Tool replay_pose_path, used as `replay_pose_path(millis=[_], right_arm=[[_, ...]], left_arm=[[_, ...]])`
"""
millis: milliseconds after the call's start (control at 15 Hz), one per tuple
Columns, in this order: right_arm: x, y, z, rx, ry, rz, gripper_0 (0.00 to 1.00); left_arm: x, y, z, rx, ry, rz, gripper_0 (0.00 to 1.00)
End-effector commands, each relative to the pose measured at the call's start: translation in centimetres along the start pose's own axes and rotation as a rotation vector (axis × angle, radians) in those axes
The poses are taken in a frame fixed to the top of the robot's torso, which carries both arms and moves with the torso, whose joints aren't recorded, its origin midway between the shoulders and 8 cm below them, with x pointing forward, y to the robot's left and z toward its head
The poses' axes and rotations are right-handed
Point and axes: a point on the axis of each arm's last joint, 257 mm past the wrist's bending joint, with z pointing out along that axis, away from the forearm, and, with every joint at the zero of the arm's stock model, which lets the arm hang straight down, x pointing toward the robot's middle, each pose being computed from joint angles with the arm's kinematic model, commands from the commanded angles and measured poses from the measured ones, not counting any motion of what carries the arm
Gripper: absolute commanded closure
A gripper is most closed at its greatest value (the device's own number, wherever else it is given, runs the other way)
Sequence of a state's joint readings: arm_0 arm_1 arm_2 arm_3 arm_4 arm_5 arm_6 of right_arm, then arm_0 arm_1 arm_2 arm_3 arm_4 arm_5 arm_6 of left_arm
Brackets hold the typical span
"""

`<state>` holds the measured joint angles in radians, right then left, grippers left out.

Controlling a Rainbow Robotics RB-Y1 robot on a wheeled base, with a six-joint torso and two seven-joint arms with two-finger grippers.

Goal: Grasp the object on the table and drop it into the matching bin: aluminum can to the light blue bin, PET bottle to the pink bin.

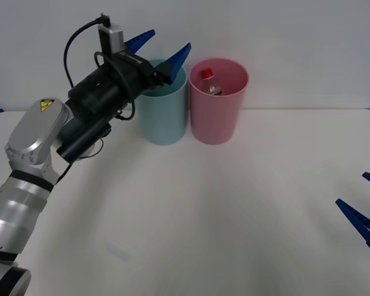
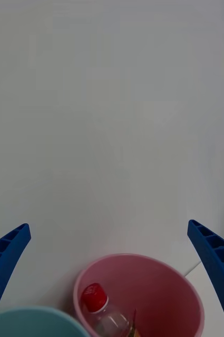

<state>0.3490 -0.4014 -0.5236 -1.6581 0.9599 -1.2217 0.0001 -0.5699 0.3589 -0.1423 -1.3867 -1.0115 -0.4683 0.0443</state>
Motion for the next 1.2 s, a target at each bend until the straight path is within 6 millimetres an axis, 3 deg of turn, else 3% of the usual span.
replay_pose_path(millis=[67,667,933,1200], right_arm=[[0.0,0.0,0.0,0.0,0.0,0.0,0.0],[0.0,0.0,0.0,0.0,0.0,0.0,0.0],[0.0,0.0,0.0,0.0,0.0,0.0,0.0],[0.0,0.0,0.0,0.0,0.0,0.0,0.0]], left_arm=[[-1.0,2.1,-4.7,-0.029,-0.011,0.002,0.0],[-2.4,9.5,-21.8,-0.058,0.092,0.134,0.0],[-1.9,10.1,-27.1,-0.041,0.184,0.198,0.0],[-1.6,9.6,-31.0,-0.034,0.218,0.154,0.0]])
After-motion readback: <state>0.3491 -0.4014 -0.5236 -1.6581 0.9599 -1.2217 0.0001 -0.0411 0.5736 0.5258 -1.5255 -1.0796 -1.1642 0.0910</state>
